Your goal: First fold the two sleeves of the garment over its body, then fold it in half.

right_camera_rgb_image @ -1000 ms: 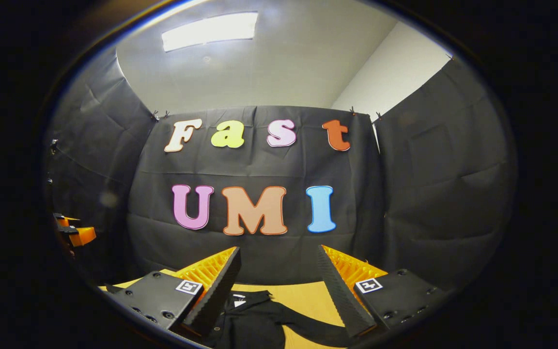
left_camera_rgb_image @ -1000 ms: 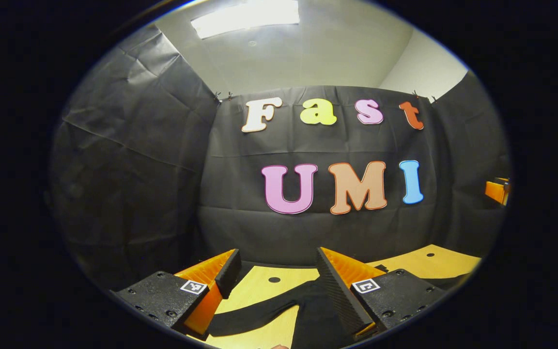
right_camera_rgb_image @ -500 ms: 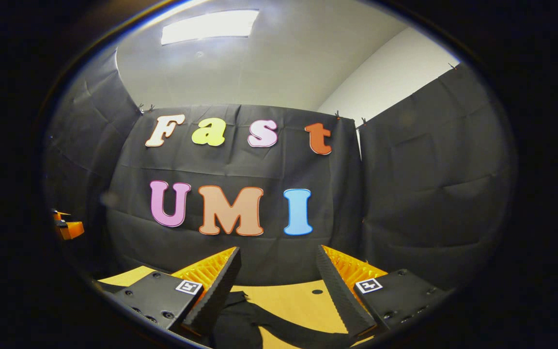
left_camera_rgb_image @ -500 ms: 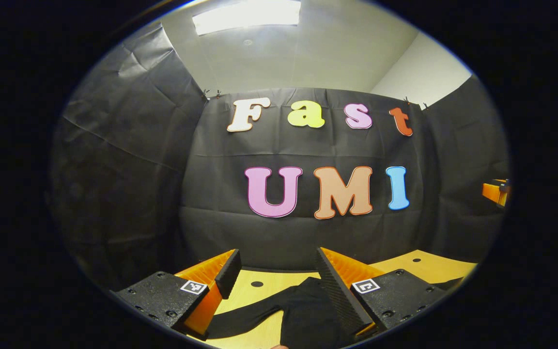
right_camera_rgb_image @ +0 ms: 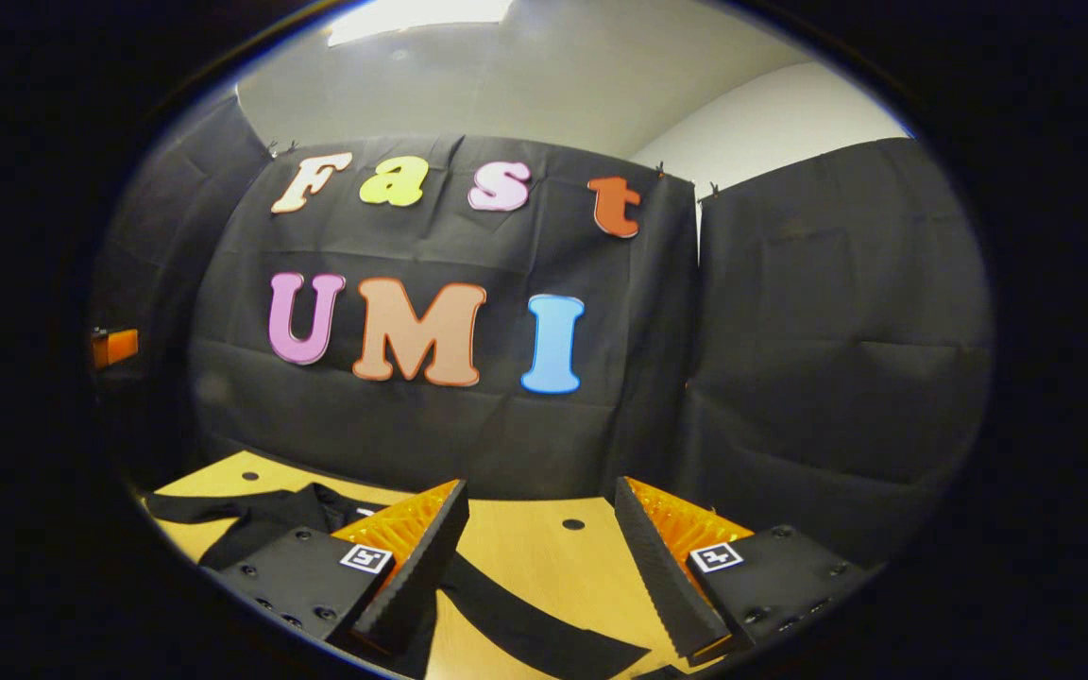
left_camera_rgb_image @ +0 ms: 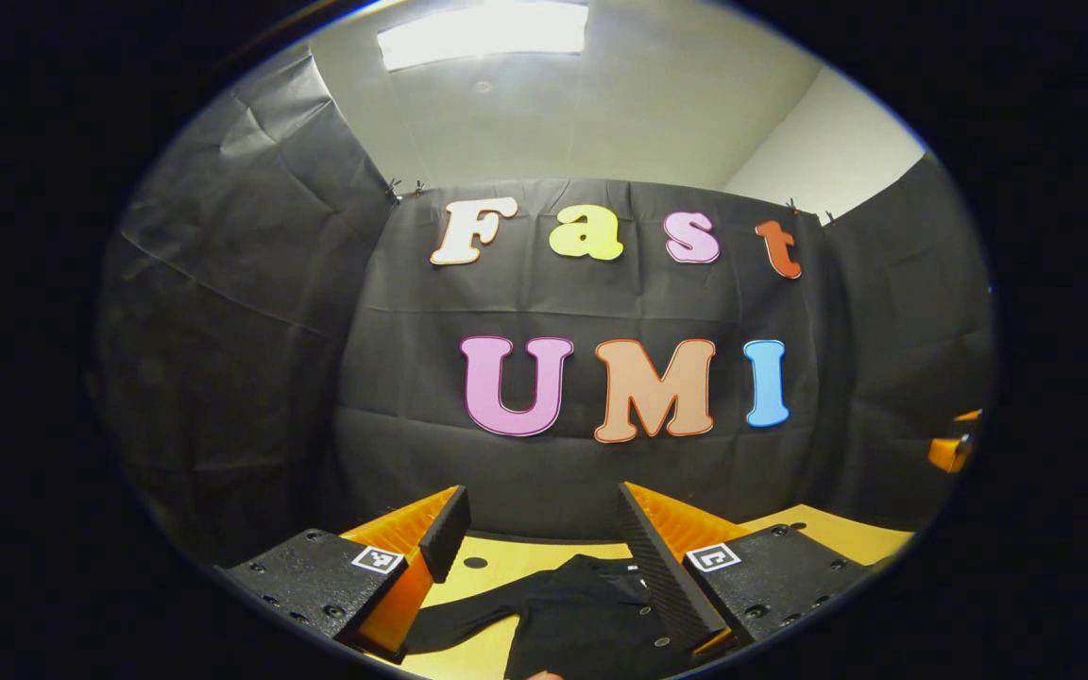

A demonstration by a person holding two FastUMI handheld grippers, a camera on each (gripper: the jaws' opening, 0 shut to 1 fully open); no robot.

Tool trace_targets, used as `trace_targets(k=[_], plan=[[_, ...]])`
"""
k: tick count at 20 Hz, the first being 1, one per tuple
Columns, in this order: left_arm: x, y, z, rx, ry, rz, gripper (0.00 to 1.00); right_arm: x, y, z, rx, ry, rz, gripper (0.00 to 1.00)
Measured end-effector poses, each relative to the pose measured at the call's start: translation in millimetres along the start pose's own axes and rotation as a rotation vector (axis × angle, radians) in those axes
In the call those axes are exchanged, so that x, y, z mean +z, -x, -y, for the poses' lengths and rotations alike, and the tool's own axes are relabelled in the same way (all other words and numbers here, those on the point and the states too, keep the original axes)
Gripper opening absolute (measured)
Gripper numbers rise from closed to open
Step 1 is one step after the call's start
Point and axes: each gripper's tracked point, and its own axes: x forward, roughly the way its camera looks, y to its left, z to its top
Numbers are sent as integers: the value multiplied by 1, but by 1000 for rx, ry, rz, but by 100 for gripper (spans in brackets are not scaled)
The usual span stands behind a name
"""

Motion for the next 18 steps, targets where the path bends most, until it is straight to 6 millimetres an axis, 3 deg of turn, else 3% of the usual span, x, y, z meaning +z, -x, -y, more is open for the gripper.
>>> trace_targets(k=[5, 11, 18], plan=[[4, -5, 23, 15, -24, 0, 93, -74, -28, 23, 28, 15, -160, 98], [8, -8, 47, 37, -70, -3, 93, -190, -40, 44, 91, 4, -444, 99], [2, -8, 76, 59, -106, -31, 93, -276, -48, 66, 130, 13, -650, 99]])
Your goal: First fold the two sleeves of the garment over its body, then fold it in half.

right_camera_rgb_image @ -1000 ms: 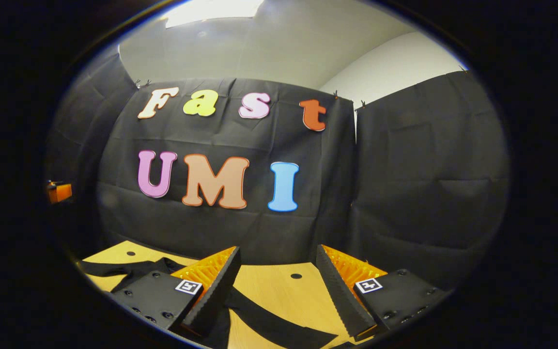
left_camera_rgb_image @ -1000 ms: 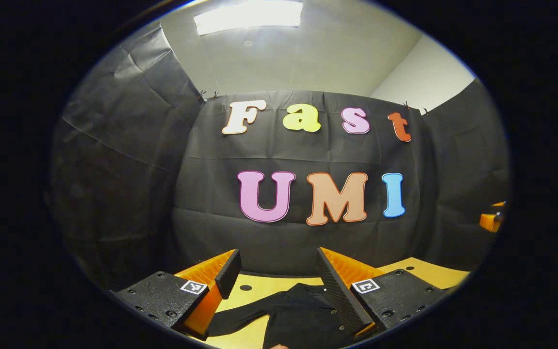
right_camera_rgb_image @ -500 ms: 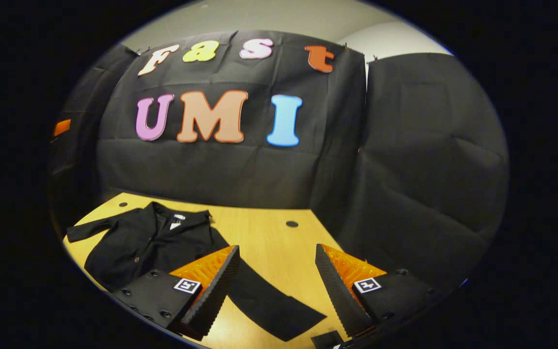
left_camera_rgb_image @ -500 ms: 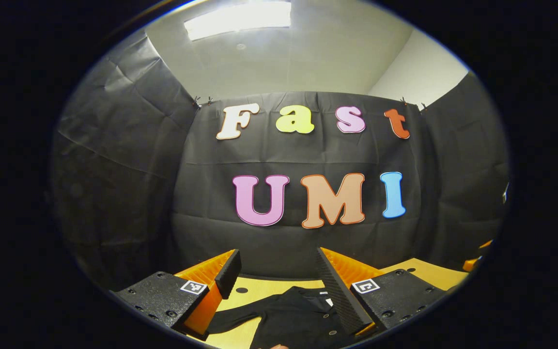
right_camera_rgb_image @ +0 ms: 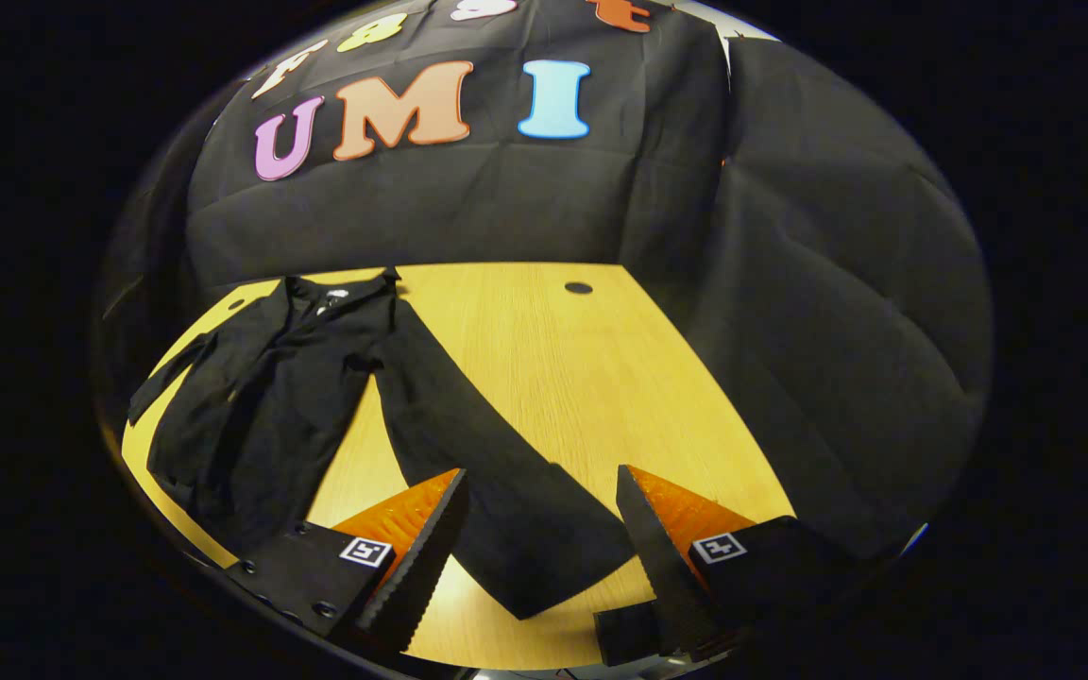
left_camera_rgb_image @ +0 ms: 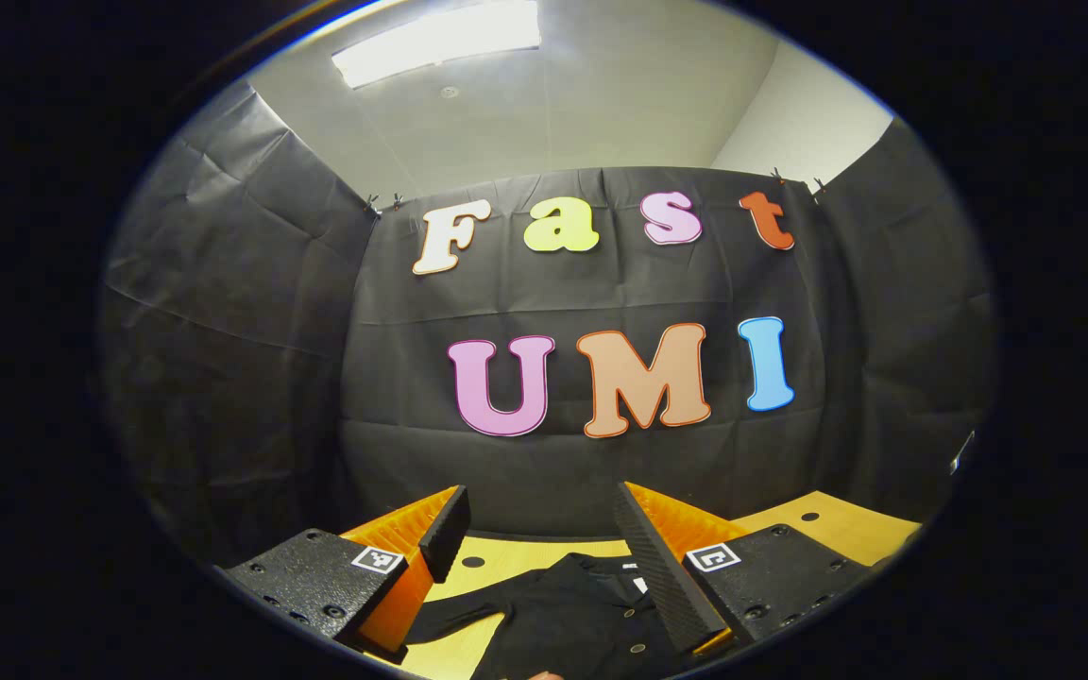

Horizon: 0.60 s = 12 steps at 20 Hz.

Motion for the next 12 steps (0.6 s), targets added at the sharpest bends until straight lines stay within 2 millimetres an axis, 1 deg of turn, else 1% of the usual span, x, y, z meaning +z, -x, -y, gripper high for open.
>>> trace_targets(k=[3, 5, 7, 8, 9, 10, 12], plan=[[-1, 1, 10, 14, -17, -6, 93, -32, -16, 6, 27, -12, -91, 99], [-2, 3, 16, 23, -26, -12, 93, -52, -29, 8, 38, -6, -156, 99], [-2, 3, 22, 32, -33, -15, 93, -66, -37, 8, 54, 13, -202, 99], [-1, 3, 25, 36, -36, -16, 93, -72, -37, 7, 67, 28, -227, 99], [-2, 3, 29, 40, -39, -17, 93, -73, -38, 10, 80, 34, -225, 94], [-1, 4, 31, 41, -43, -17, 94, -71, -41, 12, 91, 34, -216, 95], [-3, 4, 38, 45, -50, -19, 94, -72, -40, 14, 111, 43, -232, 93]])
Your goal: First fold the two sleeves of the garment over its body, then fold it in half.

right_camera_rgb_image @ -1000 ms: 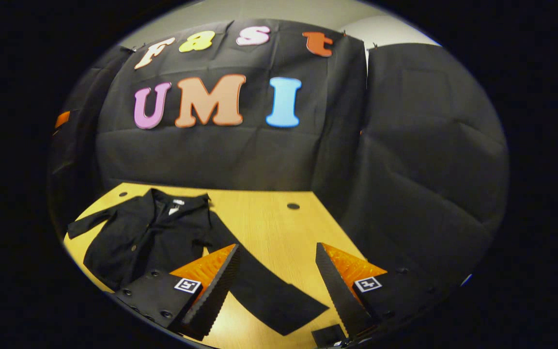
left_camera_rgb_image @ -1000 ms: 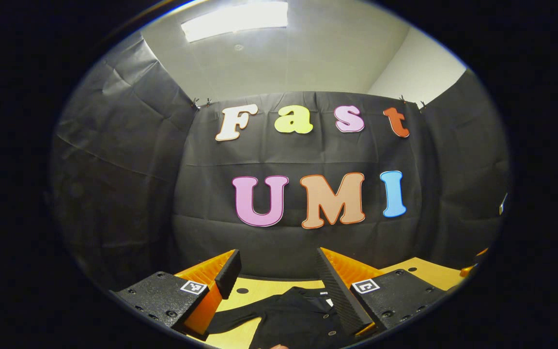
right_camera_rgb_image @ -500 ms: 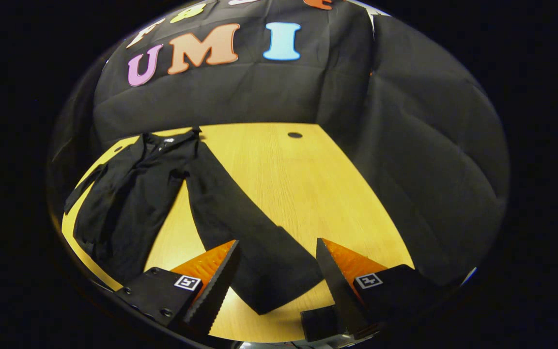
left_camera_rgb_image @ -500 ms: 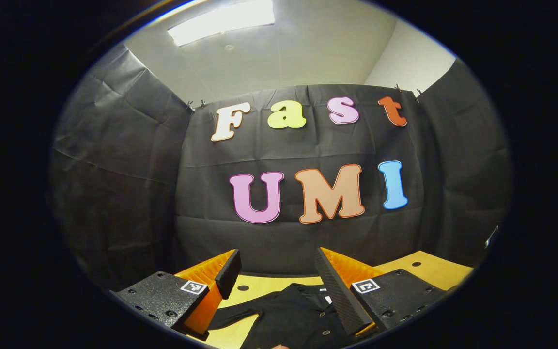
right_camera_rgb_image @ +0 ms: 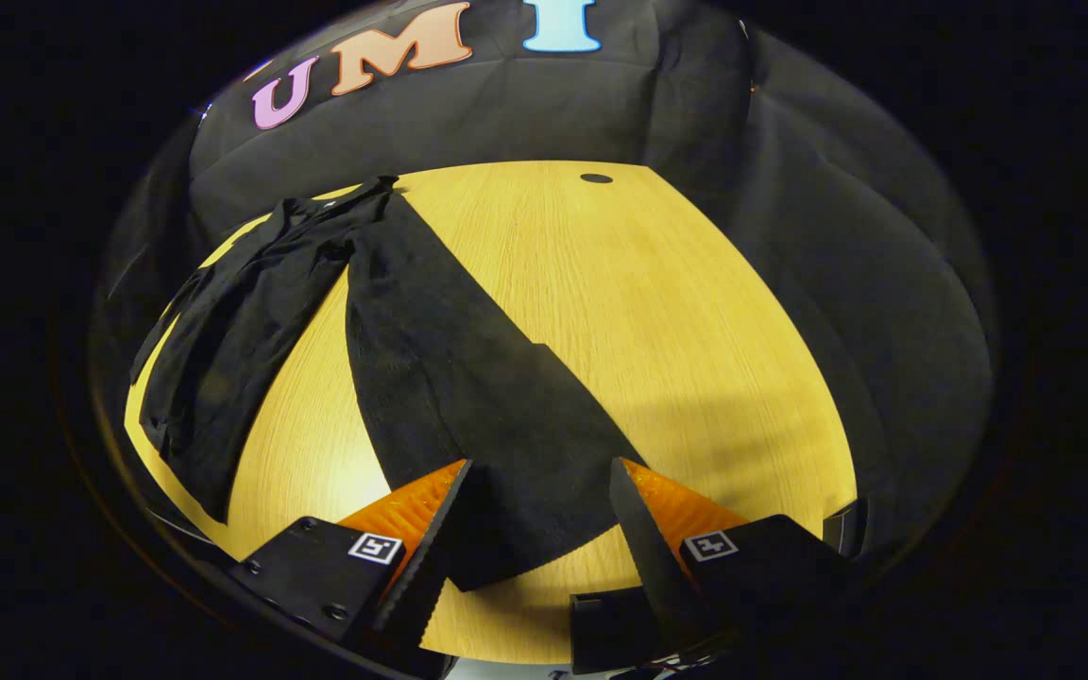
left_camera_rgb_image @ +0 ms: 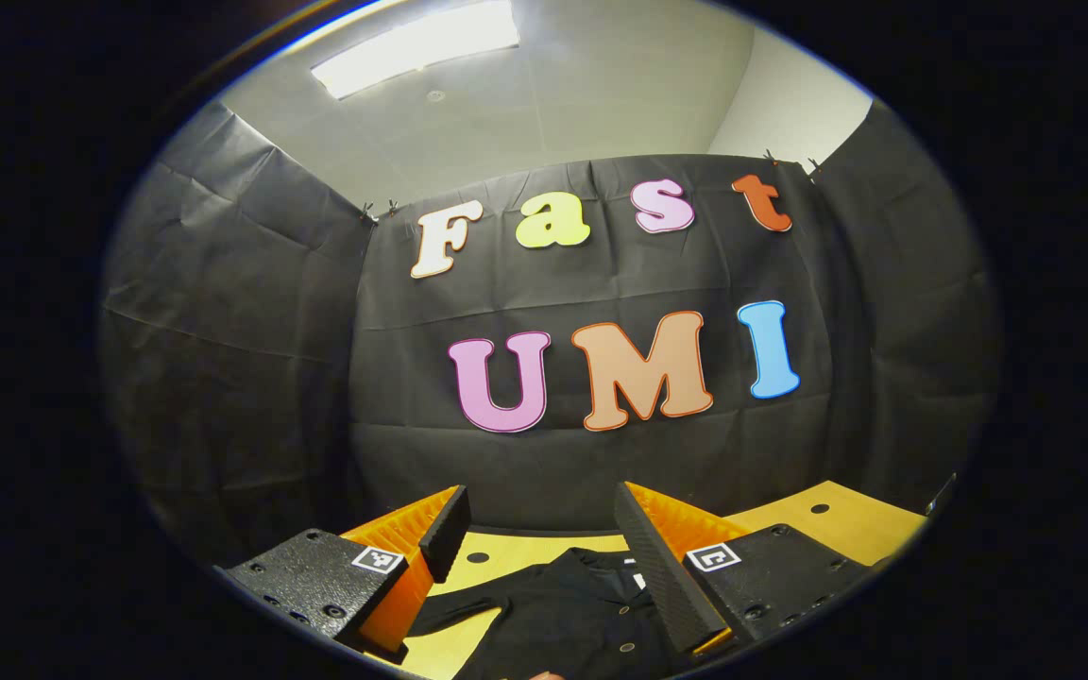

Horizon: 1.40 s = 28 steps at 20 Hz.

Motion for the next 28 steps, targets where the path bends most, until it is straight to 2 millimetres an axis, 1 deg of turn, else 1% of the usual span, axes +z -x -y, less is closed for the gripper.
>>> trace_targets(k=[1, 3, 4, 5, 6, 8, 9, 11, 12, 14, 16, 19, 21, 25, 27, 28], plan=[[0, 0, 3, 3, -3, -1, 94, 0, 0, -1, 21, 15, -5, 90], [-3, 2, 8, 11, -6, -2, 99, 1, -1, -8, 45, 49, 14, 50], [-3, 2, 8, 15, -4, -6, 93, 1, 0, -8, 31, 53, 29, 30], [-6, 3, 11, 17, -1, -11, 93, 0, -2, -9, 24, 53, 21, 10], [-6, 5, 11, 17, 7, -12, 93, 0, -1, -9, 17, 39, 4, 6], [-7, 5, 10, 13, 20, -11, 93, 1, 0, -12, 38, -17, -13, 5], [-10, 3, 9, 16, 20, -11, 93, 4, -3, -14, 51, -46, 4, 4], [-12, 1, 2, 14, 21, -11, 94, 13, 6, -13, 39, -79, 53, 3], [-12, -1, -2, 13, 20, -15, 94, 19, 11, -17, 45, -101, 75, 3], [-6, -2, -14, 20, 10, 8, 94, 52, 22, -27, 56, -125, 154, 2], [-4, -3, -25, 27, 10, 16, 93, 81, 37, -34, 59, -96, 194, 3], [-8, -5, -41, 36, 17, 10, 93, 132, 64, -54, 77, -88, 294, 3], [-12, -6, -53, 48, 24, 4, 94, 161, 79, -67, 91, -73, 353, 3], [-15, -7, -83, 85, 25, 2, 94, 210, 105, -113, 131, -14, 434, 2], [-19, -6, -99, 102, 27, -2, 94, 233, 109, -140, 163, 12, 458, 2], [-21, -5, -105, 110, 26, -6, 94, 242, 110, -155, 179, 27, 471, 0]])
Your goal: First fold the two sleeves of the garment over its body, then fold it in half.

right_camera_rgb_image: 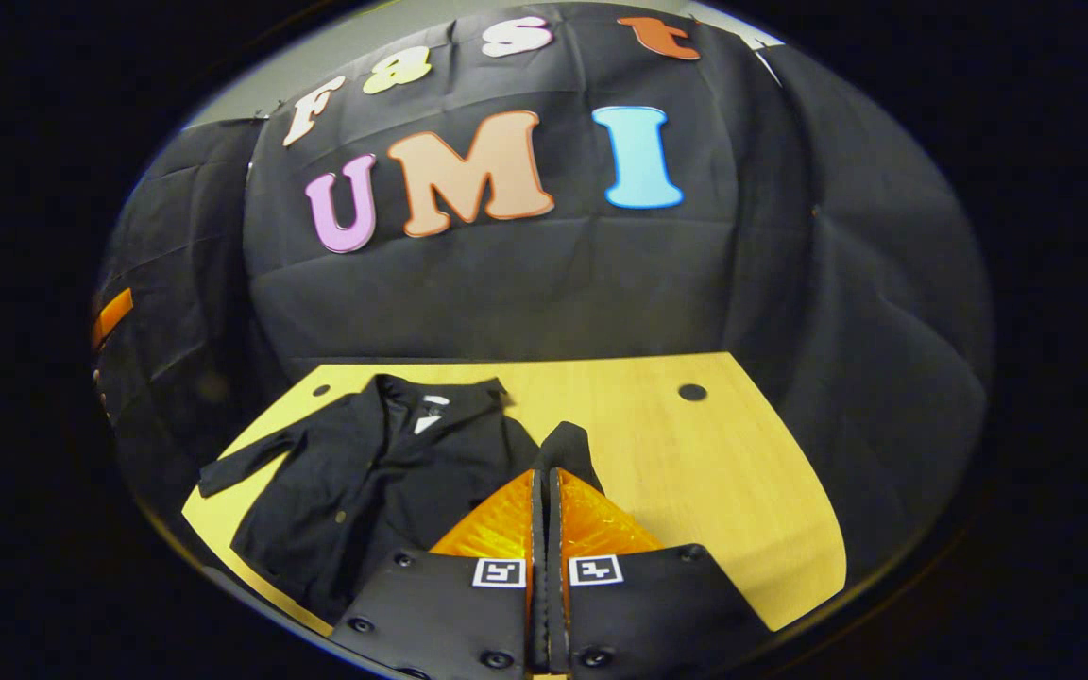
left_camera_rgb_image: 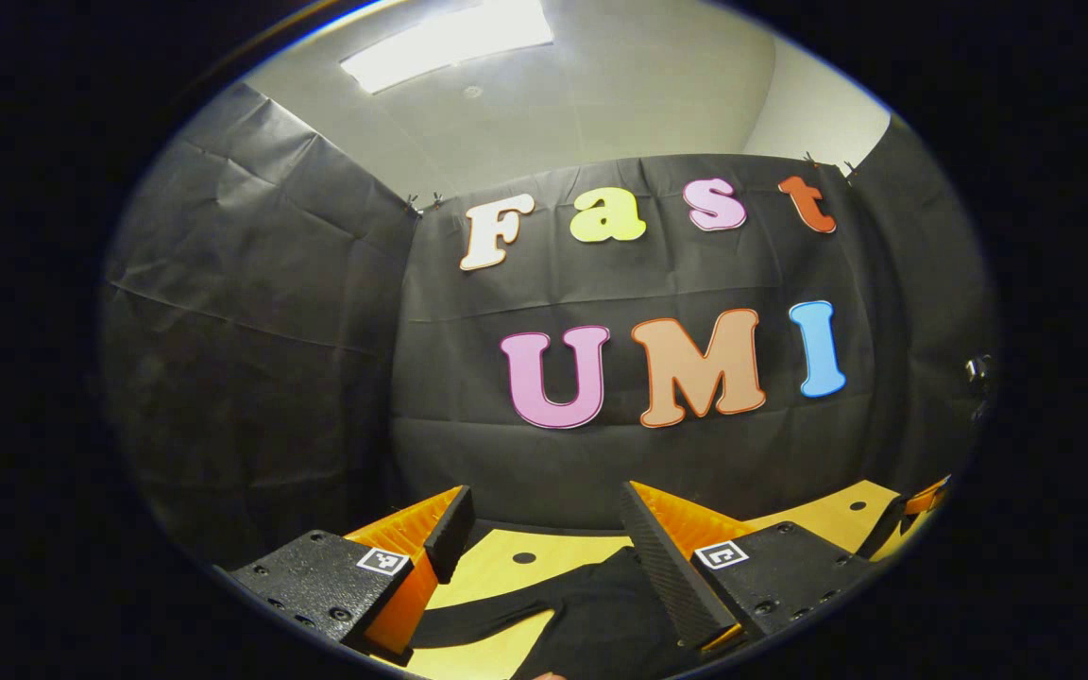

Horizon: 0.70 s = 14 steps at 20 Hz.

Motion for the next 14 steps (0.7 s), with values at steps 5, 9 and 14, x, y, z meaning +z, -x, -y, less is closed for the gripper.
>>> trace_targets(k=[5, 9, 14], plan=[[-10, 2, -40, 46, 2, -18, 94, 35, -24, -72, 95, 65, 26, 2], [-16, 4, -73, 85, 1, -30, 94, 46, -47, -134, 173, 126, 15, 2], [-23, 5, -111, 125, 5, -44, 99, 40, -90, -208, 249, 174, -35, 2]])
